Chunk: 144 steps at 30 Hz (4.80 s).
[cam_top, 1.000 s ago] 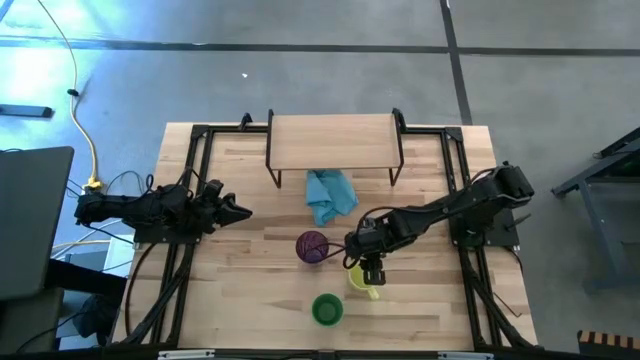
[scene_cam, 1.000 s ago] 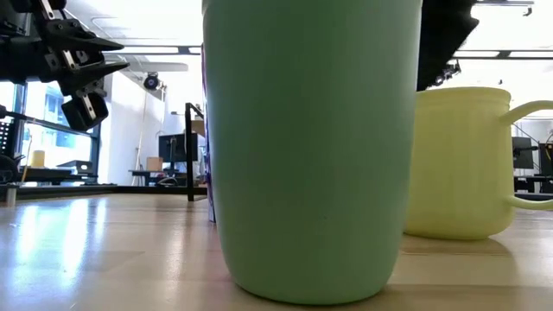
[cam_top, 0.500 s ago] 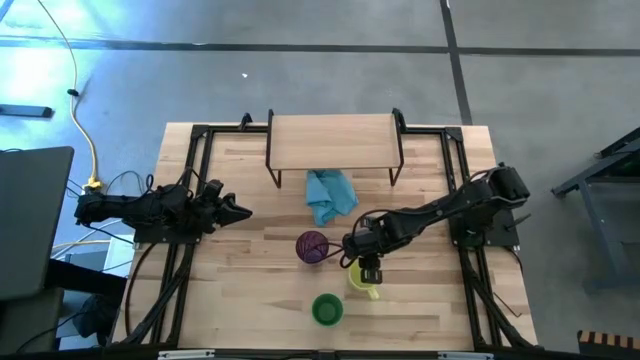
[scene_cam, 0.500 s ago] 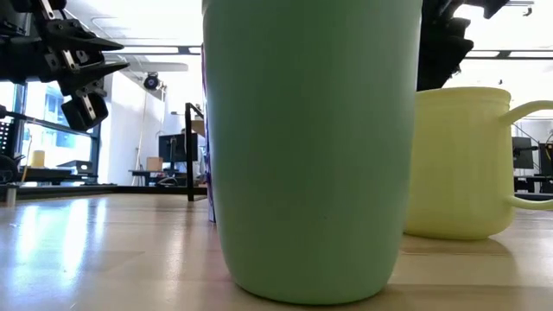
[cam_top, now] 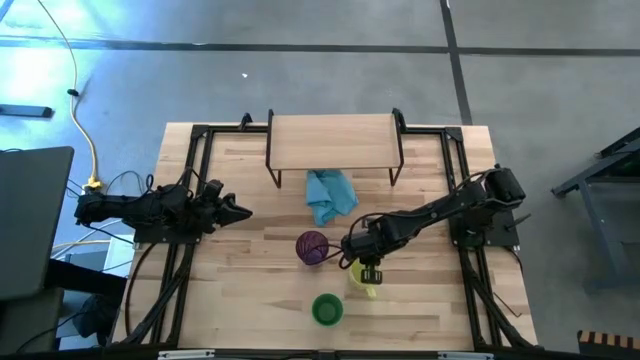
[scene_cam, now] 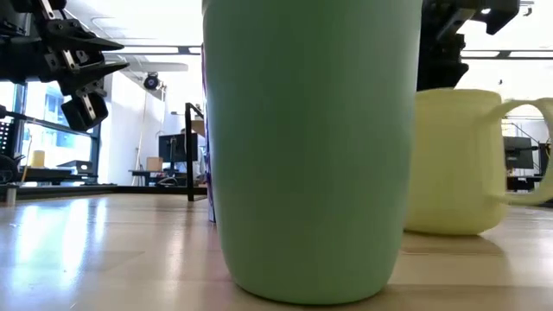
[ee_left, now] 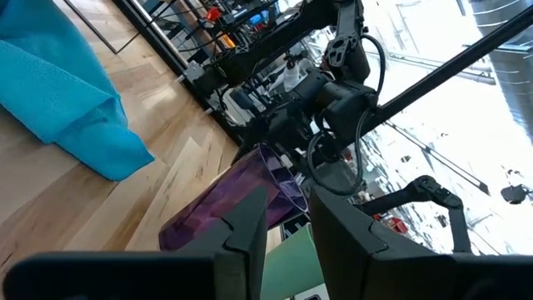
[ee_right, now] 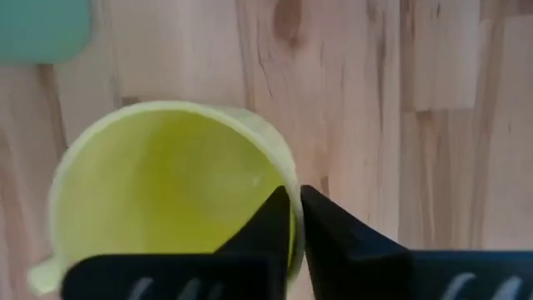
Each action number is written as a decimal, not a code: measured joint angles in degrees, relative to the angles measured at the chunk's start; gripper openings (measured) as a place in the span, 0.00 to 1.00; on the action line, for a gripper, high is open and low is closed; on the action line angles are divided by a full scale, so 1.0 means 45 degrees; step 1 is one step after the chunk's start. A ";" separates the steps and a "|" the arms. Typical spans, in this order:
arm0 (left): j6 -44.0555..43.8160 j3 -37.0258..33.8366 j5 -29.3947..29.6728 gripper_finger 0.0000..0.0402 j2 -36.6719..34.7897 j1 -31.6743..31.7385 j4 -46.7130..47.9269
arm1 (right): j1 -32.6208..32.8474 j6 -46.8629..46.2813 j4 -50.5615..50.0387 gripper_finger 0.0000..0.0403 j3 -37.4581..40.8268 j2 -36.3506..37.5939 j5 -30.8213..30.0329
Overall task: Stack small to large cups/mugs on shelf
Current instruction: Put the light green mug on the shelf, then put the green cup on the shelf
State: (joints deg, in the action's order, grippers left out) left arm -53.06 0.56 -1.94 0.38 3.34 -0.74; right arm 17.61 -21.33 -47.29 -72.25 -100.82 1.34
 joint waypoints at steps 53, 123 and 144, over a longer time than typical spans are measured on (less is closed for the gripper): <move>-0.0656 0.0000 0.1930 0.21 0.0000 -0.0003 -0.0254 | -1.3104 1.1274 -0.9496 0.00 -1.1434 -0.1609 -0.0174; -0.0511 0.0000 0.1920 0.21 0.0000 -0.0003 -0.0255 | -1.3625 1.0260 -0.8480 0.14 -1.1429 -0.2957 0.1162; -0.0510 0.0000 0.1915 0.21 0.0000 -0.0001 -0.0255 | -1.3625 1.0179 -0.8793 0.46 -1.1429 -0.2956 0.1512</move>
State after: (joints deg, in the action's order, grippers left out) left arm -55.35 0.56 6.68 0.38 3.34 -1.89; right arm -43.71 24.47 -86.85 -123.68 -114.12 8.14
